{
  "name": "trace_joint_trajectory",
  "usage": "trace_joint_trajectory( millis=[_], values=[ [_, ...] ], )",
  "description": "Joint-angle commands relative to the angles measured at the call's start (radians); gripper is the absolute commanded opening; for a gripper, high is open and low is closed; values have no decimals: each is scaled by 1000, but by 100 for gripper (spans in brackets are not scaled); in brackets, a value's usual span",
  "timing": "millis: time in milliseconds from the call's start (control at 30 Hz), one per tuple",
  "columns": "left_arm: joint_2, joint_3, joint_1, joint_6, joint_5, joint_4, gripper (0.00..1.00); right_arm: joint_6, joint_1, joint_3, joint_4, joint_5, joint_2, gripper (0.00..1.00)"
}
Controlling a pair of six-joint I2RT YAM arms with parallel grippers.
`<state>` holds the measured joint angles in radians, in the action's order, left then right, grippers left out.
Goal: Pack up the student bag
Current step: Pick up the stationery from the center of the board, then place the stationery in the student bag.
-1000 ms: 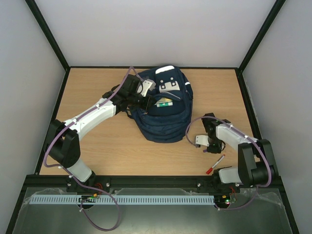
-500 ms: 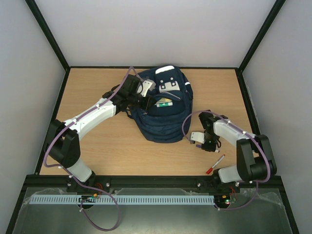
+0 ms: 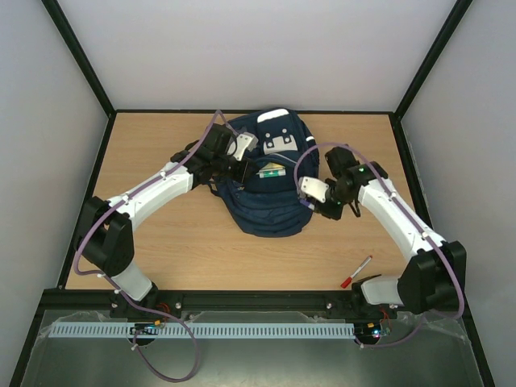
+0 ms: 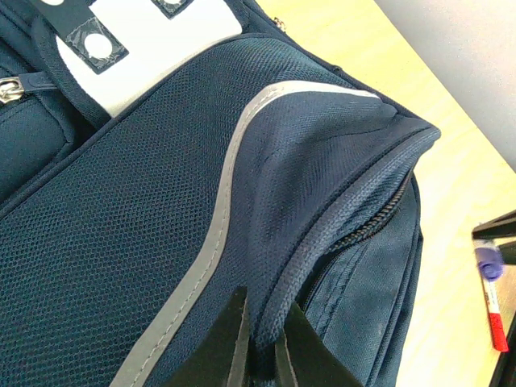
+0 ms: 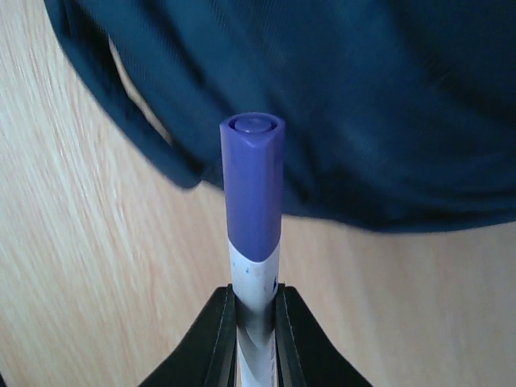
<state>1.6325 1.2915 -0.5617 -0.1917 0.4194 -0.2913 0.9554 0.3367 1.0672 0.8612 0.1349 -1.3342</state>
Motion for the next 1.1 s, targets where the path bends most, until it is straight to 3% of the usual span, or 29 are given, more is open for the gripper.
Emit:
trace_joint_trajectory(
  millis=[0, 167, 333, 567, 833, 967, 1067],
  values=[
    [-3, 53, 7, -27, 33, 41, 6, -76, 26, 117, 40, 126, 20, 8],
    [-5, 53, 8, -28, 37, 43, 6, -124, 102, 146, -94, 115, 52, 11],
    [0, 54, 7, -28, 39, 41, 6, -84, 271, 55, -294, -88, 93, 11],
    [-5, 52, 8, -25, 37, 41, 6, 1, 418, 14, -499, -377, -22, 10],
    [-2, 52, 8, -27, 41, 41, 6, 87, 444, -8, -742, -578, -170, 7],
    [-1, 52, 7, -26, 41, 41, 6, 72, 445, -15, -828, -604, -198, 26],
    [0, 52, 8, -26, 40, 42, 6, 35, 446, 4, -793, -575, -181, 29]
  ],
)
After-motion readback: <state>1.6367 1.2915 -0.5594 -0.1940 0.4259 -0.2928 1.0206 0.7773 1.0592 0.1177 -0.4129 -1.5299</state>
